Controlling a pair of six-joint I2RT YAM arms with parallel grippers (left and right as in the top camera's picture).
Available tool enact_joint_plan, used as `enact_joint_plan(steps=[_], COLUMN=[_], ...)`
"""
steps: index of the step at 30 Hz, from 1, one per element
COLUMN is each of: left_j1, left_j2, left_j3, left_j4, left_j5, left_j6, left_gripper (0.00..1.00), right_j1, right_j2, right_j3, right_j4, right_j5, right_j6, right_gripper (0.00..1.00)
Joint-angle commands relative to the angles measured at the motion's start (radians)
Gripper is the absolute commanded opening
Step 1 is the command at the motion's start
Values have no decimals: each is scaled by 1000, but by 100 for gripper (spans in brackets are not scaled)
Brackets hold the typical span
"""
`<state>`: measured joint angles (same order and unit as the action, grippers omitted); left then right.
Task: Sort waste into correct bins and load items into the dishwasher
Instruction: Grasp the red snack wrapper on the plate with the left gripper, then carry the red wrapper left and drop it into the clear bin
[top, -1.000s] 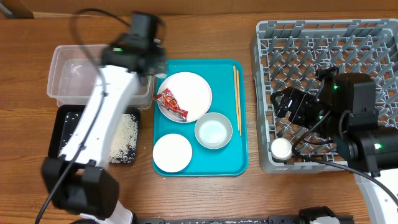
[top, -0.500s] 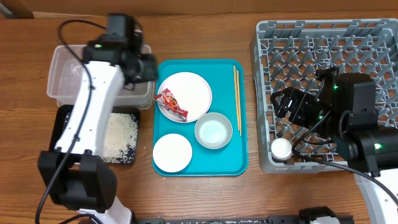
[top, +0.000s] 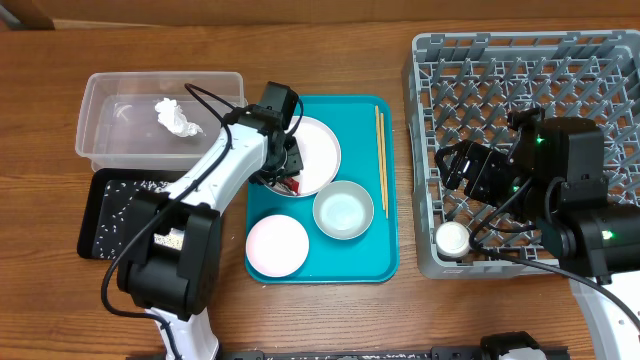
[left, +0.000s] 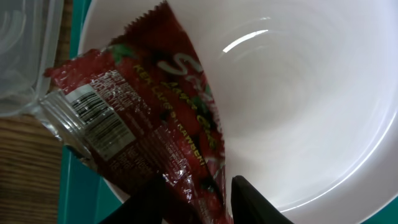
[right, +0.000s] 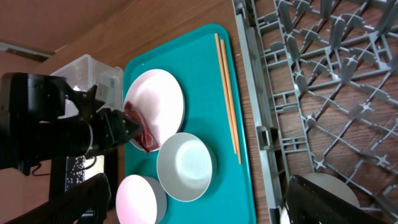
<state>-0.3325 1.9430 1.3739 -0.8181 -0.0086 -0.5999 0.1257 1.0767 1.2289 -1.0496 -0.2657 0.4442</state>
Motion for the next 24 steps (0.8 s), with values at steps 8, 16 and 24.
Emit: enact_joint_plan(steps=[8,16,24], left_j1=[11,1,-8], left_j2=[-7,-98,-59], left_j3=[12,132,8], left_j4=[-32,-192,-136], left_j5=[27,64,36], left_j6=[31,43,-132], left_gripper=[4,52,85], right_j1=[-3,-3,-3], right_j2=[1,1,1], right_j3=[16,16,16], right_j4=[8,1,1], right_j5=[-5,-5,-5], right_j6=[-7,-7,-7], right_gripper=[93,93,93])
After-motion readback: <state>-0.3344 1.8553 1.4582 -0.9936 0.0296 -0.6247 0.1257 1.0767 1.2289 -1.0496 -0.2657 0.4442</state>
